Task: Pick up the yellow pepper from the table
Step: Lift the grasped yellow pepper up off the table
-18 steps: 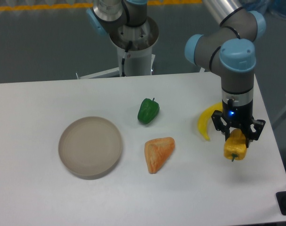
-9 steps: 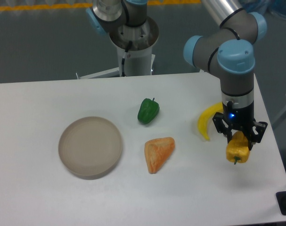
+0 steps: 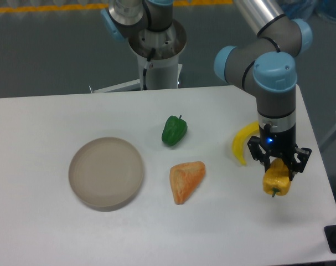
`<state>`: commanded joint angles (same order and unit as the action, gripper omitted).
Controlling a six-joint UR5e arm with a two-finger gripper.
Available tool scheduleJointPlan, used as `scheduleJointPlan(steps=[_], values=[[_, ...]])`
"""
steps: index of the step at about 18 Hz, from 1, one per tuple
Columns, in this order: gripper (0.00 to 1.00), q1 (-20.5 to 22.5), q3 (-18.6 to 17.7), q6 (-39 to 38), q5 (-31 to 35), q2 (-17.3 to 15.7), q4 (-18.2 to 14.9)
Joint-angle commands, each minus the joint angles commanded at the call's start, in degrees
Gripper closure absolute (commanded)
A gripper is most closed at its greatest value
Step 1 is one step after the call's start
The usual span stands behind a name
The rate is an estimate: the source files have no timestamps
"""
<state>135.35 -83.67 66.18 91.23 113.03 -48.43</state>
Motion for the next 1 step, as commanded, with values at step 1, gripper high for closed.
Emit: scheduleJointPlan(steps=[1], values=[[0.60, -0.1, 0.0, 0.0, 0.0, 0.0, 0.0]])
